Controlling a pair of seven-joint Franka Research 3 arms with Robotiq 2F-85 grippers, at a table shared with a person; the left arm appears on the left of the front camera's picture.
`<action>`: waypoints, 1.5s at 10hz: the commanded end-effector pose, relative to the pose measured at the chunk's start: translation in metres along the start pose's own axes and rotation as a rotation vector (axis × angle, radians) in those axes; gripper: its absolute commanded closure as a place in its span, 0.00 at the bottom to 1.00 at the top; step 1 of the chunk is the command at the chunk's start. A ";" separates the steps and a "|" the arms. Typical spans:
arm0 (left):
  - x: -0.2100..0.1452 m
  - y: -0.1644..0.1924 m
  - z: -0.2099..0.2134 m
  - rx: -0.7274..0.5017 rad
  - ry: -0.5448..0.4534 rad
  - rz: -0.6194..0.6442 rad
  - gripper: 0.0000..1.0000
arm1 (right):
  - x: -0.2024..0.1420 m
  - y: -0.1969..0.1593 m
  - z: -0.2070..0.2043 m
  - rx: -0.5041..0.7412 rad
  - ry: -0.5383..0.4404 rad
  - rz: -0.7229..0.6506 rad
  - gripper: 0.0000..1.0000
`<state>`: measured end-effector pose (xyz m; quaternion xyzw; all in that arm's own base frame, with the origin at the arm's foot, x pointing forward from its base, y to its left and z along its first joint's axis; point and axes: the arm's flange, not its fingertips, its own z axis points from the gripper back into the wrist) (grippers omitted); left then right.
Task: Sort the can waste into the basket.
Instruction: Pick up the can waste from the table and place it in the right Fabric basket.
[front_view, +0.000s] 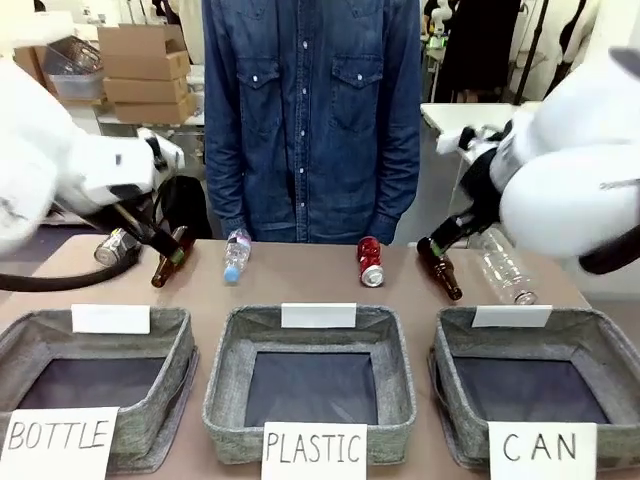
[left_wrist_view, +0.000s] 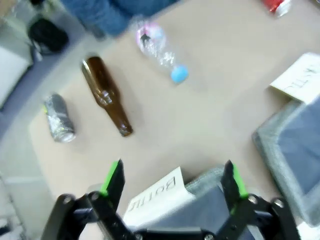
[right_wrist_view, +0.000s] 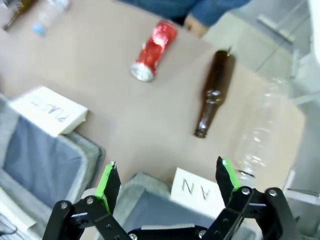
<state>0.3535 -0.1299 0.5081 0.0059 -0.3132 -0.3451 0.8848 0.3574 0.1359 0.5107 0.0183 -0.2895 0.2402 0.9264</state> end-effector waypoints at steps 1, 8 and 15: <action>-0.033 -0.023 0.101 -0.044 -0.206 -0.124 0.00 | -0.014 0.014 0.068 -0.003 -0.121 0.077 0.00; -0.008 0.025 0.087 -0.701 -0.027 -0.039 0.00 | -0.019 -0.025 0.103 0.459 0.007 -0.334 0.00; -0.092 0.127 0.087 -1.122 -0.620 0.639 0.00 | -0.082 -0.108 0.117 0.846 -0.154 -0.731 0.00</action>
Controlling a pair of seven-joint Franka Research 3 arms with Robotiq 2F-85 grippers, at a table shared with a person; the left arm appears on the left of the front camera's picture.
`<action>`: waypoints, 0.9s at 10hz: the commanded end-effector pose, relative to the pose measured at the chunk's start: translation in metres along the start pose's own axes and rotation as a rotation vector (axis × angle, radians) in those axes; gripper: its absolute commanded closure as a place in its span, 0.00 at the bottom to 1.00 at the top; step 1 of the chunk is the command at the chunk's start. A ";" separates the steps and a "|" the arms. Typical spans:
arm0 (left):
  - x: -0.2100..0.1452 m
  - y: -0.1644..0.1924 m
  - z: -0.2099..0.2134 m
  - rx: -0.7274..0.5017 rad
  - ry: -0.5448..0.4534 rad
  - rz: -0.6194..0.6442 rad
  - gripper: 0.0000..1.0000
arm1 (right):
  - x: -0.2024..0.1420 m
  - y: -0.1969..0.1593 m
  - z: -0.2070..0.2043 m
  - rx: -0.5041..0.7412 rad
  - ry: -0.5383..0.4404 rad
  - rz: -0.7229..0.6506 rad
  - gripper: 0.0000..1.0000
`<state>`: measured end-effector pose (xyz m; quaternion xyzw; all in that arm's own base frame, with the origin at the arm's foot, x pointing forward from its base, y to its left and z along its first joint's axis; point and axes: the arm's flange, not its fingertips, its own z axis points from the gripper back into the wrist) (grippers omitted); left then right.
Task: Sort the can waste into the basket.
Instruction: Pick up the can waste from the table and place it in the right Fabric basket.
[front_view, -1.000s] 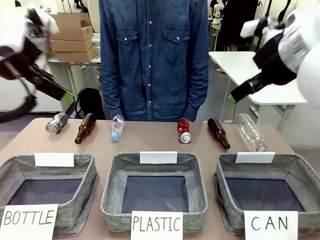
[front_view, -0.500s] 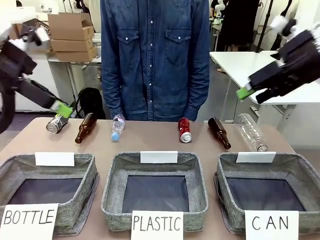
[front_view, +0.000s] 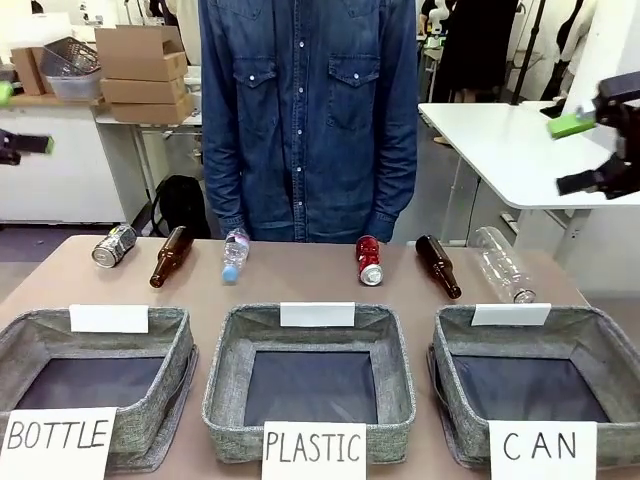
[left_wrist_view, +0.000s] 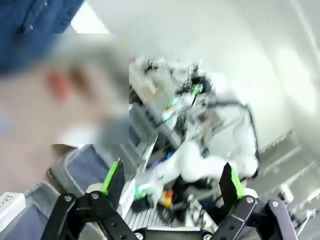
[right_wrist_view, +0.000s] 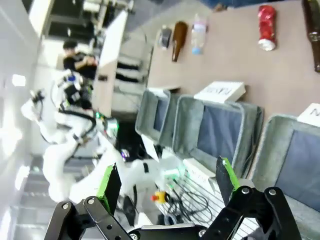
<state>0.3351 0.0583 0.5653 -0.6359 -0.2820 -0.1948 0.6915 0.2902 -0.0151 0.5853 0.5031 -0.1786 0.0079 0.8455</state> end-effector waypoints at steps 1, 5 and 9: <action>-0.013 -0.001 -0.011 0.012 -0.130 -0.003 0.00 | -0.012 -0.013 0.007 0.012 -0.126 0.020 0.00; -0.004 0.007 0.009 0.025 -0.145 0.046 0.00 | -0.006 -0.016 0.023 0.003 -0.123 -0.019 0.00; -0.004 0.007 0.009 0.025 -0.145 0.046 0.00 | -0.006 -0.016 0.023 0.003 -0.123 -0.019 0.00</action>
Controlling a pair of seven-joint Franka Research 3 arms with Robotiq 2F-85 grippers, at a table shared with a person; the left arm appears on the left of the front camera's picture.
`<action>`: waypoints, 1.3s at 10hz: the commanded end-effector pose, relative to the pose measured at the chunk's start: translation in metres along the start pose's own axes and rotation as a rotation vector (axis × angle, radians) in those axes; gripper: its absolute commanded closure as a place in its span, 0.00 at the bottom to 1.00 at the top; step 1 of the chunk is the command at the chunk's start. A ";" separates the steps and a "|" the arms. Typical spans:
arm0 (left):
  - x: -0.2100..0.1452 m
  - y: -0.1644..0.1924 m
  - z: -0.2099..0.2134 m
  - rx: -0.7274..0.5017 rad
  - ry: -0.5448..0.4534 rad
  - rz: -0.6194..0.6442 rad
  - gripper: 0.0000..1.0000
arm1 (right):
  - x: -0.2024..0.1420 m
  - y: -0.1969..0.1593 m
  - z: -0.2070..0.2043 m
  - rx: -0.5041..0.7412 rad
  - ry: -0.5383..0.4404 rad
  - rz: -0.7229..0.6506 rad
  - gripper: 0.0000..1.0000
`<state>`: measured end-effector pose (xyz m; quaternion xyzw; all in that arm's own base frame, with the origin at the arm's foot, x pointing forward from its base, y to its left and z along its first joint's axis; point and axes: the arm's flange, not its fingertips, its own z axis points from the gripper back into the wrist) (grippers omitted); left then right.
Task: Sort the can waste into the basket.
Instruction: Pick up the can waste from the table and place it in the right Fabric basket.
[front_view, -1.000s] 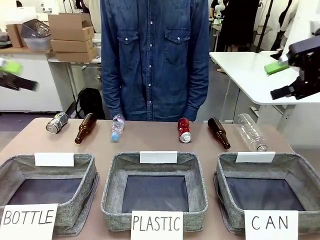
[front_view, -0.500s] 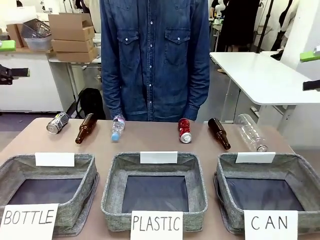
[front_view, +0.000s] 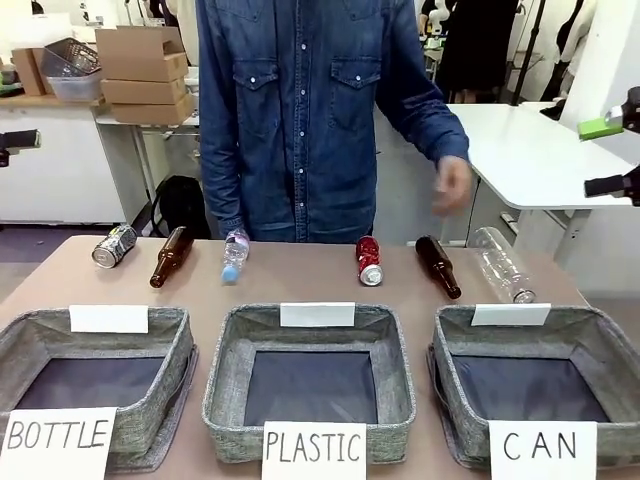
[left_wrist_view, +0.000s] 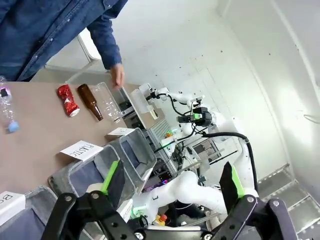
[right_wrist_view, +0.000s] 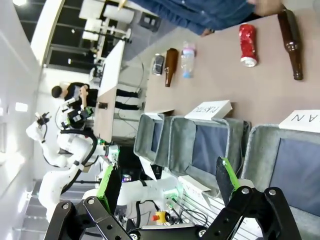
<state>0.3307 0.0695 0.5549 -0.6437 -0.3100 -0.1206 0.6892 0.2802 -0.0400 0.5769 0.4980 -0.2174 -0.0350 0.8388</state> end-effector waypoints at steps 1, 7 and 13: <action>0.000 -0.001 -0.001 0.004 0.002 -0.003 0.00 | 0.002 0.001 0.003 0.022 -0.012 0.012 0.00; 0.048 0.049 -0.048 1.010 0.623 -0.334 0.00 | 0.002 0.001 0.003 0.022 -0.012 0.012 0.00; 0.063 0.075 -0.049 1.142 0.562 -0.454 0.00 | 0.002 0.001 0.003 0.022 -0.012 0.012 0.00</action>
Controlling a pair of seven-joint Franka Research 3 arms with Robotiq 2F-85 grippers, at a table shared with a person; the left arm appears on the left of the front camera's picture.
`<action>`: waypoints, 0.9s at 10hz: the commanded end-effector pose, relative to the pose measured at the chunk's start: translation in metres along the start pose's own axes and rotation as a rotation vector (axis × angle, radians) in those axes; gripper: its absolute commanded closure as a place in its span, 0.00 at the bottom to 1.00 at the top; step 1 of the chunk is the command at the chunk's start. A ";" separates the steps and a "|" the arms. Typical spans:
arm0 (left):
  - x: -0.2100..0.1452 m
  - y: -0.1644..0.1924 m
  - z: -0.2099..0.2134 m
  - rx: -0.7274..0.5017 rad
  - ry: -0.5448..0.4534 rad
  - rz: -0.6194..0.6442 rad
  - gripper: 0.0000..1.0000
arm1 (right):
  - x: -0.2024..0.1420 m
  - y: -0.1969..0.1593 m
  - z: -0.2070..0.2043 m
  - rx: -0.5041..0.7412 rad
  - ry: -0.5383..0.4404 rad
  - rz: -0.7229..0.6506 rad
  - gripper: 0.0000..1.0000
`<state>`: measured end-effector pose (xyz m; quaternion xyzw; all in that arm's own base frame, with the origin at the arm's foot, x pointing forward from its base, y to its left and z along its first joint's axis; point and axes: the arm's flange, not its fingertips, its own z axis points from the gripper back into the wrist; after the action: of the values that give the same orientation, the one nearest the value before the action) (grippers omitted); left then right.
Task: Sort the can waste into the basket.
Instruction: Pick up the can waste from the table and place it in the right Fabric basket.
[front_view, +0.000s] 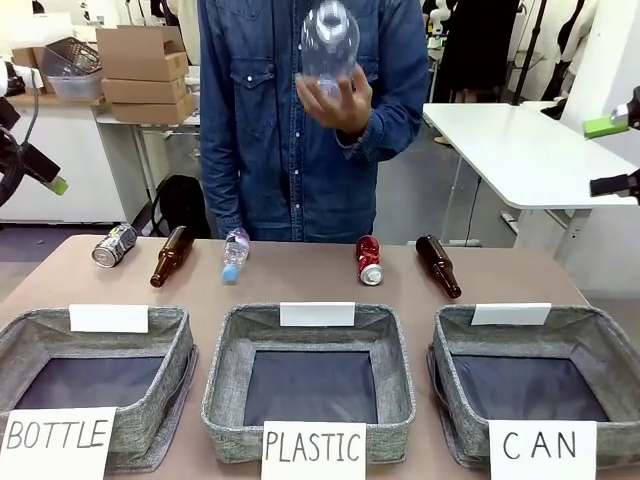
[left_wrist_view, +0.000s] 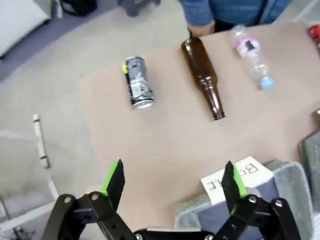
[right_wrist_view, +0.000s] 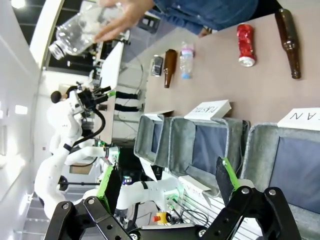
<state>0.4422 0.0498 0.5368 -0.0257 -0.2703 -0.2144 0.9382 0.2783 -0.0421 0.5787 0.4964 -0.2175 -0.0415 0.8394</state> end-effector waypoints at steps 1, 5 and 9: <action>-0.007 -0.005 -0.001 -0.049 0.008 -0.046 0.00 | 0.003 0.000 -0.001 0.028 -0.005 0.022 0.00; 0.040 0.039 -0.064 -0.092 0.111 0.042 0.00 | 0.003 0.000 -0.001 0.028 -0.005 0.022 0.00; 0.076 0.081 -0.175 -0.212 0.246 0.127 0.00 | 0.003 0.000 -0.001 0.028 -0.005 0.022 0.00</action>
<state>0.5926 0.0553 0.4277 -0.0972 -0.1443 -0.1846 0.9673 0.2786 -0.0422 0.5783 0.4957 -0.2169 -0.0422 0.8399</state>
